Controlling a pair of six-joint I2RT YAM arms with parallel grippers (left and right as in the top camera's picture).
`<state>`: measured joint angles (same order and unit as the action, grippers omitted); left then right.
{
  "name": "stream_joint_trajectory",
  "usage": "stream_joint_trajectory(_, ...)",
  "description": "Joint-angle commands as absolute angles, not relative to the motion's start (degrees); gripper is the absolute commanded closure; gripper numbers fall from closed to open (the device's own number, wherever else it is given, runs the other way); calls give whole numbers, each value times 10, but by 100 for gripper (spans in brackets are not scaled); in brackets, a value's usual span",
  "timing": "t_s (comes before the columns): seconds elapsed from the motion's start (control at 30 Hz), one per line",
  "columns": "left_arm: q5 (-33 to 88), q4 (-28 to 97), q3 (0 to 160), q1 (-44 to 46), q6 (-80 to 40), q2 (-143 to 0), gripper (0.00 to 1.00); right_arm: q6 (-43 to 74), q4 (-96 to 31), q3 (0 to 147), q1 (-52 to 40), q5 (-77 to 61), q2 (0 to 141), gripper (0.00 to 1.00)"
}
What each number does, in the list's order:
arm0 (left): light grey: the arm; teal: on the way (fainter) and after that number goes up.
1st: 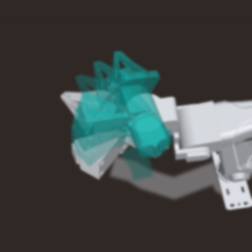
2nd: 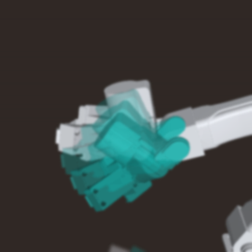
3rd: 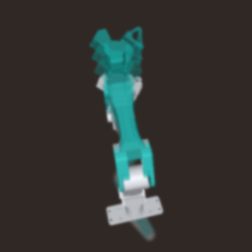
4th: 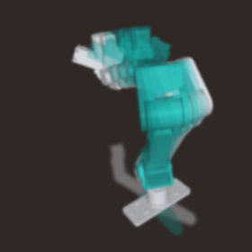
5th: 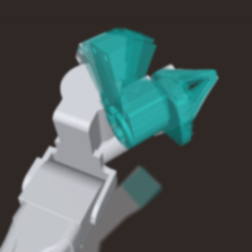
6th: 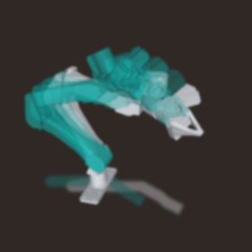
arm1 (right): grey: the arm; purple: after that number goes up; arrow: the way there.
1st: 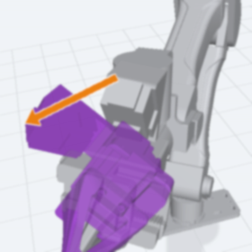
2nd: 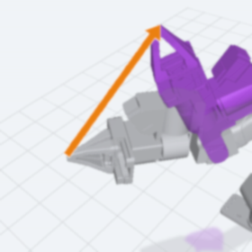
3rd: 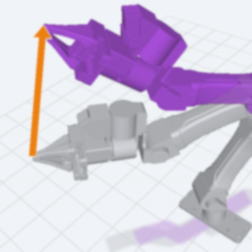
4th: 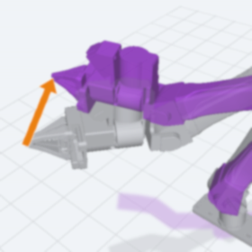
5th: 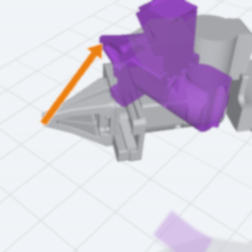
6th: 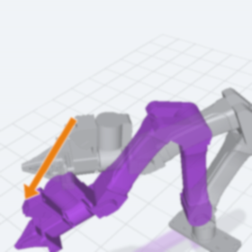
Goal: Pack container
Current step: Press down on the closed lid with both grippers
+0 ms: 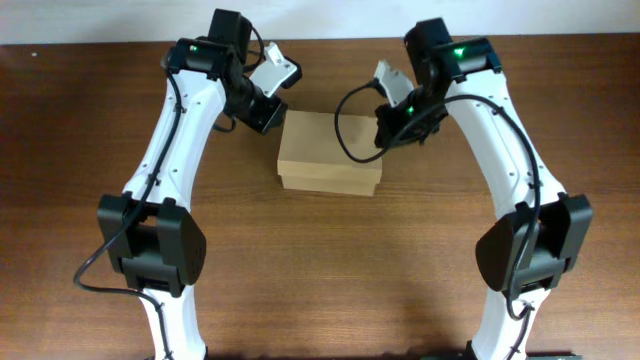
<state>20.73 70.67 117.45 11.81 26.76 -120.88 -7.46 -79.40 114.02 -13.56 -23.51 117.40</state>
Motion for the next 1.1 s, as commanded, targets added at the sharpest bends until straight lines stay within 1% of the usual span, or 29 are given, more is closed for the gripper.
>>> stream_joint_trajectory(0.0,217,700,1159,113,262,-1213,98,-73,-786,1125,-143,-252,1167,96)
stream_joint_trajectory(0.27,232,687,1134,118,262,-1213,98,-73,-775,1102,-147,-244,1167,96)
stream_joint_trajectory(0.67,223,685,1110,144,262,-1213,98,-73,-765,1093,-154,-231,1167,96)
stream_joint_trajectory(1.07,201,677,1094,146,249,-1213,98,-72,-744,1049,-155,-227,1167,96)
